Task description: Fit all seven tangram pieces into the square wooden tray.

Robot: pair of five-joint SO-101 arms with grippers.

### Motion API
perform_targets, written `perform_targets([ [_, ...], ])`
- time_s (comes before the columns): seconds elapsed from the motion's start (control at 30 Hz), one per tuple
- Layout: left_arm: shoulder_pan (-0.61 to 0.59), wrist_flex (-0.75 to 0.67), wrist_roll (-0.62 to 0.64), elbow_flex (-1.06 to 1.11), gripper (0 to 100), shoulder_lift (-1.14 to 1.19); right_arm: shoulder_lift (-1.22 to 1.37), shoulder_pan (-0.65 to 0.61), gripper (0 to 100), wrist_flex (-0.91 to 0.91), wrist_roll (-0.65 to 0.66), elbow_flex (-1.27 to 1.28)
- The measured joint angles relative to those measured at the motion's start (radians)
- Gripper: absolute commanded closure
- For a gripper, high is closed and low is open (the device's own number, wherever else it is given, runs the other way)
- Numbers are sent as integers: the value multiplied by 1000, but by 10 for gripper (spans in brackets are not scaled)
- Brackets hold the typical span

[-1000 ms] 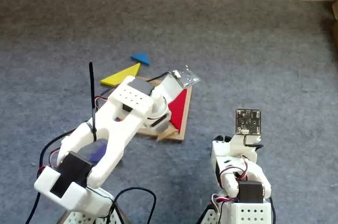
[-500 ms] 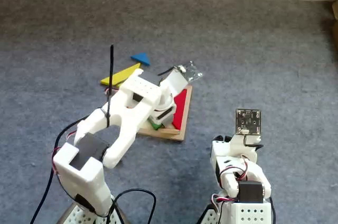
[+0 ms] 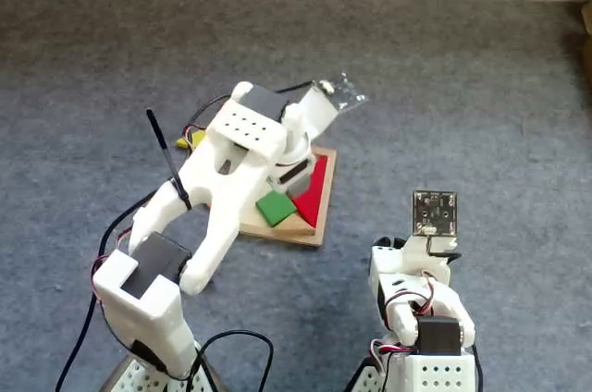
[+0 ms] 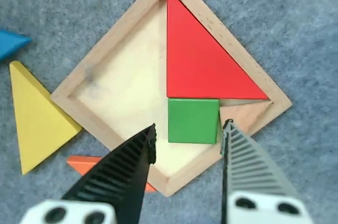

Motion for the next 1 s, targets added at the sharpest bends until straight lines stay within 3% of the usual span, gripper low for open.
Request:
perform_targets([
  [0.27, 95, 54, 0, 80, 797, 0, 0, 0, 933, 0, 0, 0],
  [0.5, 103, -132, 2, 244, 797, 6, 0, 0, 933, 0, 0, 0],
  [0.67, 106, -164, 2, 244, 797, 6, 0, 0, 933, 0, 0, 0],
  [1.0, 104, -6, 40, 83, 797, -32, 0, 0, 933, 0, 0, 0],
])
